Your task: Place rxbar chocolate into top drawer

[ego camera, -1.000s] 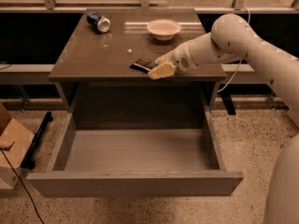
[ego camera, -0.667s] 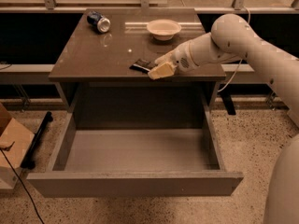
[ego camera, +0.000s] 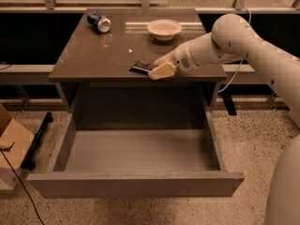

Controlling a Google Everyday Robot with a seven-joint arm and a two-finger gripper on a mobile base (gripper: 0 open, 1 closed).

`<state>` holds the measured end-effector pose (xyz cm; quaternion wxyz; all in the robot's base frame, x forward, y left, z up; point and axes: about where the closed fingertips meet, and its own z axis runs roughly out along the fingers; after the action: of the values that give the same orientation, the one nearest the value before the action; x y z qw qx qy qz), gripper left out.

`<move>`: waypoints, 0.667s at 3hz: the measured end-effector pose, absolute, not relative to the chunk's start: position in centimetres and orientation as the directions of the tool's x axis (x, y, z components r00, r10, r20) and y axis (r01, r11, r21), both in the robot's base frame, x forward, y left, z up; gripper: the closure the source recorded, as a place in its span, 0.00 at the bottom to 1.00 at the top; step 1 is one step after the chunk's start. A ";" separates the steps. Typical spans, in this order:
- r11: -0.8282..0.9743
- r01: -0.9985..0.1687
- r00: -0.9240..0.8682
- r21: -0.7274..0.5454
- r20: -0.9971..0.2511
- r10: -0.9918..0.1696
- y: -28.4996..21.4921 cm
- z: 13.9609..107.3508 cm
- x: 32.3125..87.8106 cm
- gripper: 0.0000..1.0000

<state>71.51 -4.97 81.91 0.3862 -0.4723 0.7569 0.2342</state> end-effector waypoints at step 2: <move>0.453 -0.888 -0.186 -0.083 -0.835 -0.517 -8.3 86.6 67.5 1.00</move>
Offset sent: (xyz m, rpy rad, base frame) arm -0.0201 -0.0091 0.0238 0.0160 -0.0444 0.0067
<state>67.51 -8.30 86.62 0.4252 -0.4757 0.7386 0.2178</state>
